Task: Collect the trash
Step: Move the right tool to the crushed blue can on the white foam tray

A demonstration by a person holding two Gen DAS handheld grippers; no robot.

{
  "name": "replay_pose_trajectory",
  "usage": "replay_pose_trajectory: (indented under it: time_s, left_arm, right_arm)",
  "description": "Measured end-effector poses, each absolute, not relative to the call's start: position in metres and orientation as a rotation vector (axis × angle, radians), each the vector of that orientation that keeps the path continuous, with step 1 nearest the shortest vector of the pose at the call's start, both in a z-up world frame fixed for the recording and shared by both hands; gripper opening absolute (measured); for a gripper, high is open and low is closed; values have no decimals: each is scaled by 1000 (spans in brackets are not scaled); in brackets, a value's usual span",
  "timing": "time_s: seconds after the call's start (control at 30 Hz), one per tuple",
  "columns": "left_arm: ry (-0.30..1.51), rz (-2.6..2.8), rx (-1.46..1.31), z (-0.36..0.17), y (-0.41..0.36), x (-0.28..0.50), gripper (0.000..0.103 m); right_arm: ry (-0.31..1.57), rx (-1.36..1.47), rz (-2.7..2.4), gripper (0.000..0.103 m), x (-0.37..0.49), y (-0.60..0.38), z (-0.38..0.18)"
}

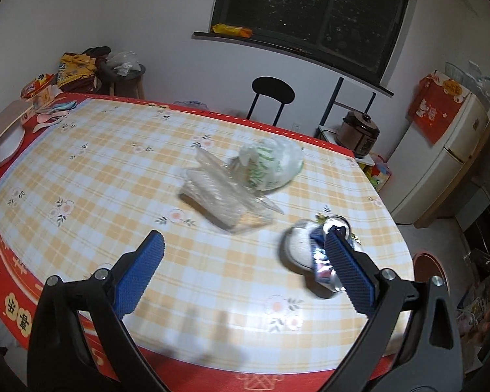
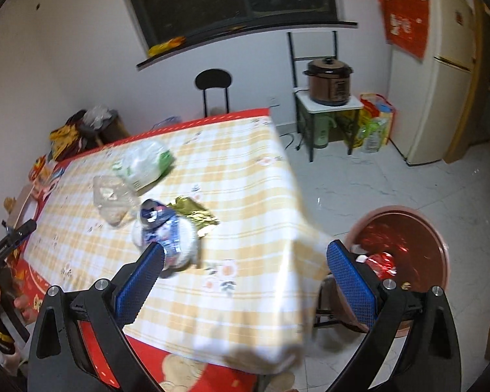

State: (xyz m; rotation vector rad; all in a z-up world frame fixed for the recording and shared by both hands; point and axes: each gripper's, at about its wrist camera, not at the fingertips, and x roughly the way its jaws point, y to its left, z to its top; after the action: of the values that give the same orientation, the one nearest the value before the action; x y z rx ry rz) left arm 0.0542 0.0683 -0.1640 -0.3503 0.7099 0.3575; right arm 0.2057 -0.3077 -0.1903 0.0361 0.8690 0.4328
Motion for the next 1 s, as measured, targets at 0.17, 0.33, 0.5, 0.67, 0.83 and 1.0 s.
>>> replay_pose_trajectory:
  time_s: [0.17,0.33,0.5,0.67,0.83,1.0]
  left_arm:
    - [716,334,-381,-173,98,51,97]
    - [731,297,-399,-183,130,51,97]
    - [743,245,-410,-192,158,55,97]
    - [760,192,-420,-202,182,67,97]
    - [788,136,-402,-213,193,76,97]
    - [822,109,-397,-224,205,84,97]
  right_arm:
    - [890,5,442,98,200,-264,-193]
    - [905,-25,431,98,197,-226,-197]
    - [915,-64,406,98,195,-184,-211]
    - [948,-125,389,98,197,-146,-233]
    - [978,-206,375,98,206,-112,-260]
    - [981,-225,362,98,222,-93,-277]
